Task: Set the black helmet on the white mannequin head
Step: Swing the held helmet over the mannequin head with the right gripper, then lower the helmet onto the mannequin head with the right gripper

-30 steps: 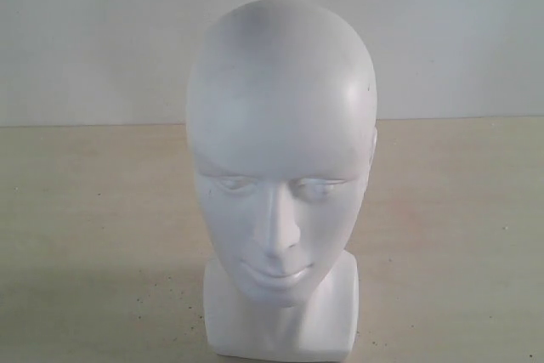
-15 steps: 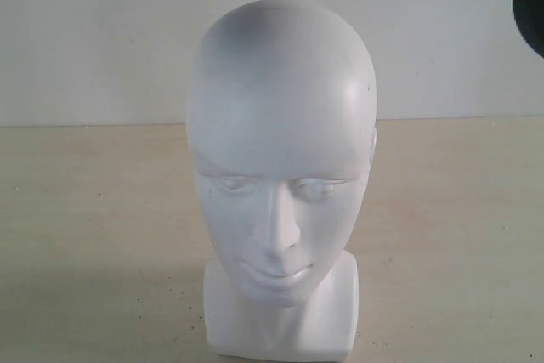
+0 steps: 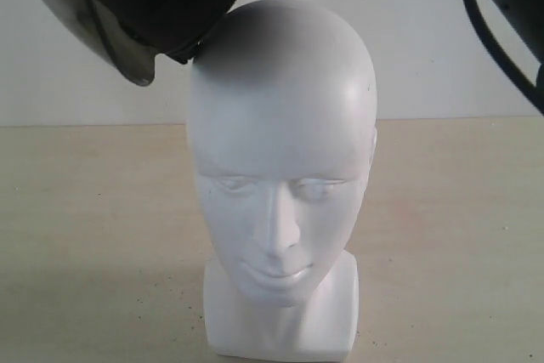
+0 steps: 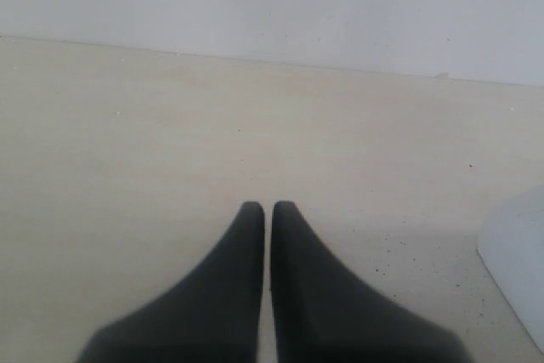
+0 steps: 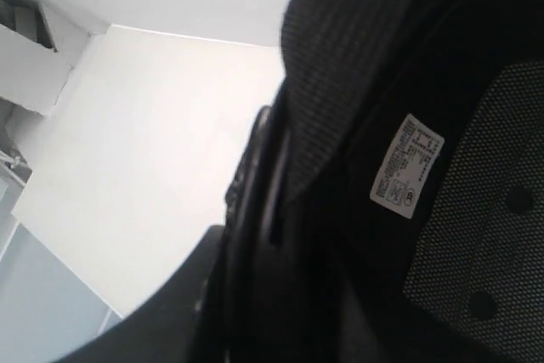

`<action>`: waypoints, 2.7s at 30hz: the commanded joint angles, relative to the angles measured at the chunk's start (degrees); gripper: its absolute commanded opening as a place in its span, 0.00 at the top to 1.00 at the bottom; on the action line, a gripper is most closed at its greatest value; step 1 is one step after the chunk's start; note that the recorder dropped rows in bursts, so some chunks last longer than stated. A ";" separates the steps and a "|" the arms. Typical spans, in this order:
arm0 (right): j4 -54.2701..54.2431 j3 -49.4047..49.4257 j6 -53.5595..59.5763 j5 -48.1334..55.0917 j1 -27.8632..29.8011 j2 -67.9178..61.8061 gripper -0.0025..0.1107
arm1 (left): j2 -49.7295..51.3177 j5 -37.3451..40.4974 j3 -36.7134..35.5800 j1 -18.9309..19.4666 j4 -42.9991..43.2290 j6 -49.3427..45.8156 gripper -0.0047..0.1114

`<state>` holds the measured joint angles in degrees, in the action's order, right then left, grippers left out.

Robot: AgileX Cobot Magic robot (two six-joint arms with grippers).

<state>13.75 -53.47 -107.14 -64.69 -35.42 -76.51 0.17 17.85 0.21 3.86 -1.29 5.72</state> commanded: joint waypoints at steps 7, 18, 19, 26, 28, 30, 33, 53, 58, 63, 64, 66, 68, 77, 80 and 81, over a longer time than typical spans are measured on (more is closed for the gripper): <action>-4.39 6.13 3.52 -5.27 1.82 2.64 0.98 | -0.17 -0.06 -0.21 -0.33 0.09 -0.19 0.92; -7.31 9.70 7.71 -5.27 1.82 2.64 0.98 | -0.17 -0.06 -0.21 -0.33 0.09 -0.19 0.92; -7.59 10.00 8.08 -5.27 1.82 2.64 0.98 | -0.17 -0.06 -0.21 -0.33 0.09 -0.19 0.92; -9.56 12.93 10.29 -5.27 1.82 2.64 0.98 | -0.17 -0.06 -0.21 -0.33 0.09 -0.19 0.92; -9.56 14.49 10.10 -5.27 1.82 2.64 0.98 | -0.17 -0.06 -0.21 -0.33 0.09 -0.19 0.92; -9.50 14.82 10.10 -5.27 1.82 2.64 0.98 | -0.17 -0.06 -0.21 -0.33 0.09 -0.19 0.92; -9.20 14.82 10.16 -5.27 1.82 2.64 0.98 | -0.17 -0.06 -0.21 -0.33 0.09 -0.19 0.92; -11.91 19.43 10.62 -5.27 1.82 2.64 0.98 | -0.17 -0.06 -0.21 -0.33 0.09 -0.19 0.92; -11.91 20.07 11.09 -5.27 1.82 2.64 0.98 | -0.17 -0.06 -0.21 -0.33 0.09 -0.19 0.92; -12.45 22.45 11.71 -5.27 1.82 2.64 0.98 | -0.17 -0.06 -0.21 -0.33 0.09 -0.19 0.92; -12.72 22.85 11.71 -5.27 1.82 2.64 0.98 | -0.17 -0.06 -0.21 -0.33 0.09 -0.19 0.92; -12.87 23.43 12.13 -5.27 1.82 2.64 0.98 | -0.17 -0.06 -0.21 -0.33 0.09 -0.19 0.92; -12.75 23.66 12.70 -5.27 1.82 2.64 0.98 | -0.17 -0.06 -0.21 -0.33 0.09 -0.19 0.92; -12.18 23.66 12.79 -5.27 1.82 2.64 0.98 | -0.17 -0.06 -0.21 -0.33 0.09 -0.19 0.92; -12.06 23.66 12.79 -5.27 1.71 2.64 0.98 | -0.17 -0.06 -0.21 -0.33 0.09 -0.19 0.92; -11.95 23.80 12.79 -5.27 1.71 2.64 0.98 | -0.17 -0.06 -0.21 -0.33 0.09 -0.19 0.92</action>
<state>0.67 -30.66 -97.54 -72.74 -34.15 -74.11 0.17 17.85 0.21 3.86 -1.29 5.72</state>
